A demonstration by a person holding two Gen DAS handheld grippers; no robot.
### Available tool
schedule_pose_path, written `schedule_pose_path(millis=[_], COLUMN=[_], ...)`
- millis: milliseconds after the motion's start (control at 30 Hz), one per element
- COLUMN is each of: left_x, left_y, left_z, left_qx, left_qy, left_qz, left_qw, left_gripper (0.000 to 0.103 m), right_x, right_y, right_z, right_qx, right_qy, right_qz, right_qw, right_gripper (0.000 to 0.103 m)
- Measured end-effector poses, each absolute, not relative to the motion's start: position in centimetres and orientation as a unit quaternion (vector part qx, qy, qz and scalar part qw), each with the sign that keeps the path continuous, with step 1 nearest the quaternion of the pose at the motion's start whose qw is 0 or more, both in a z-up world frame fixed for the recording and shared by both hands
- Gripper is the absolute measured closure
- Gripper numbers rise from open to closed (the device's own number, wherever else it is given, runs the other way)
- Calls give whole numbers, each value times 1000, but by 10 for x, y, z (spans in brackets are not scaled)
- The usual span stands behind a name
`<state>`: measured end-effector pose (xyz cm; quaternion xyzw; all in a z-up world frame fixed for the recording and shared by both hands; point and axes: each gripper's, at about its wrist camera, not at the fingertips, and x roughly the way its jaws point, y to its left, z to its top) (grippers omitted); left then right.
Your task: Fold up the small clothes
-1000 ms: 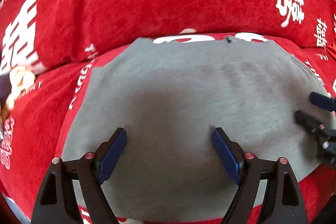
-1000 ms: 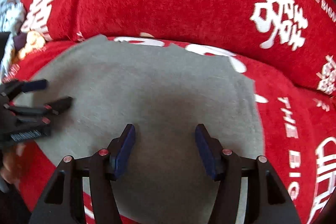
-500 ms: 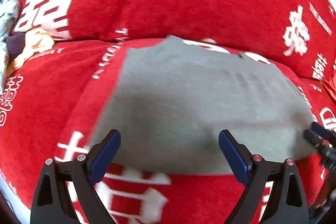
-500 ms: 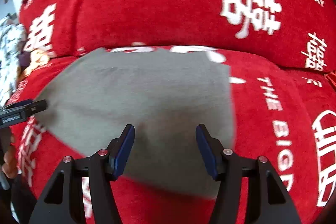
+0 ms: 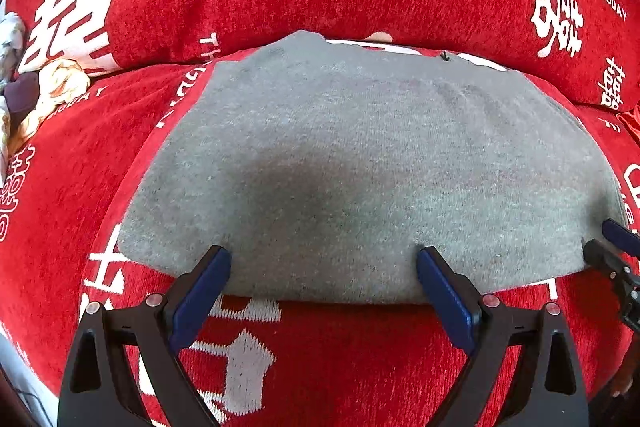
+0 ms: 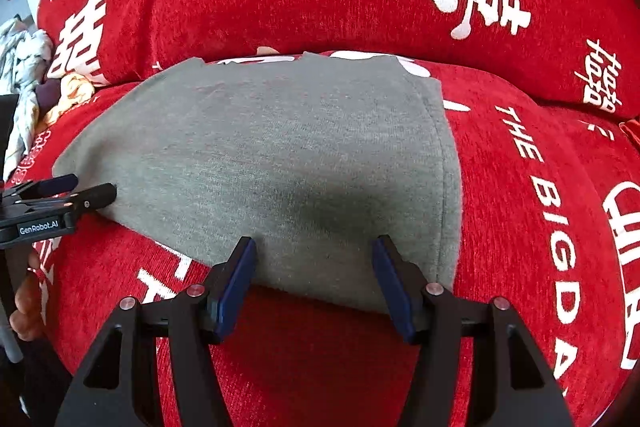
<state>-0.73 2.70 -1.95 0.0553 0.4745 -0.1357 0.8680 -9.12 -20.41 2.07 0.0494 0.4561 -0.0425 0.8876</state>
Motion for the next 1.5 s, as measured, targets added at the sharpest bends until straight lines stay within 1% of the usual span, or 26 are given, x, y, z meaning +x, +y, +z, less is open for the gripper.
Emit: schedule_pose_path(millis=[133, 233, 267, 367, 500, 533, 667, 700, 733, 867, 933, 967, 1000, 1067, 1100, 1133, 1167, 1267, 1333, 1400, 1500], left_x=[-14, -19, -19, -4, 26, 27, 39, 44, 47, 59, 59, 60, 58, 62, 62, 63, 65, 67, 65, 60, 47], left_y=[35, 53, 64, 105, 153, 157, 143, 135, 127, 109, 111, 113, 119, 121, 122, 123, 122, 126, 124, 116, 98], left_z=[-11, 1, 4, 0, -34, -34, -31, -31, -31, -30, -29, -28, -30, -32, -32, -33, -38, -41, -38, -33, -18], left_qx=[53, 47, 37, -9, -129, -144, -159, -158, -157, -154, -175, -190, -207, -220, -224, -227, -235, -257, -256, -234, -168], left_qy=[472, 447, 438, 444, 507, 494, 488, 489, 489, 479, 471, 467, 462, 466, 464, 466, 474, 473, 465, 454, 426], left_qz=[-127, -113, -108, -80, -100, -108, -167, -187, -196, -210, -231, -244, -252, -248, -246, -245, -251, -258, -254, -239, -212], left_qw=[871, 886, 891, 892, 846, 851, 842, 837, 835, 839, 833, 829, 824, 820, 821, 819, 811, 802, 809, 826, 863], left_gripper=[8, 8, 8, 8, 8, 8, 8, 1, 0, 0, 1, 7, 21, 33, 47, 58, 75, 80, 81, 81, 81], right_x=[-91, -95, -98, -101, -99, -97, -91, -89, -86, -70, -56, -46, -33, -4, 12, 27, 43, 86, 108, 132, 169], right_y=[-199, -202, -202, -200, -197, -195, -182, -179, -176, -166, -162, -159, -156, -146, -139, -131, -122, -92, -74, -54, -33], right_z=[21, 29, 32, 35, 35, 35, 34, 34, 35, 45, 53, 57, 62, 71, 74, 77, 79, 77, 71, 64, 57], right_qx=[34, 62, 69, 65, 73, 73, 62, 60, 57, 47, 38, 37, 37, 41, 42, 40, 35, 27, 30, 30, 40], right_qy=[459, 463, 461, 460, 463, 466, 474, 476, 478, 484, 486, 487, 488, 493, 495, 496, 497, 511, 526, 545, 570], right_qz=[-50, -54, -51, -52, -48, -47, -38, -35, -32, -22, -17, -11, -3, 13, 23, 33, 39, 60, 77, 100, 122], right_qw=[887, 883, 883, 884, 882, 881, 877, 877, 876, 874, 873, 873, 872, 869, 868, 867, 866, 857, 847, 832, 812], right_gripper=[38, 36, 34, 33, 33, 33, 33, 33, 33, 33, 33, 33, 33, 33, 33, 33, 33, 33, 33, 33, 32])
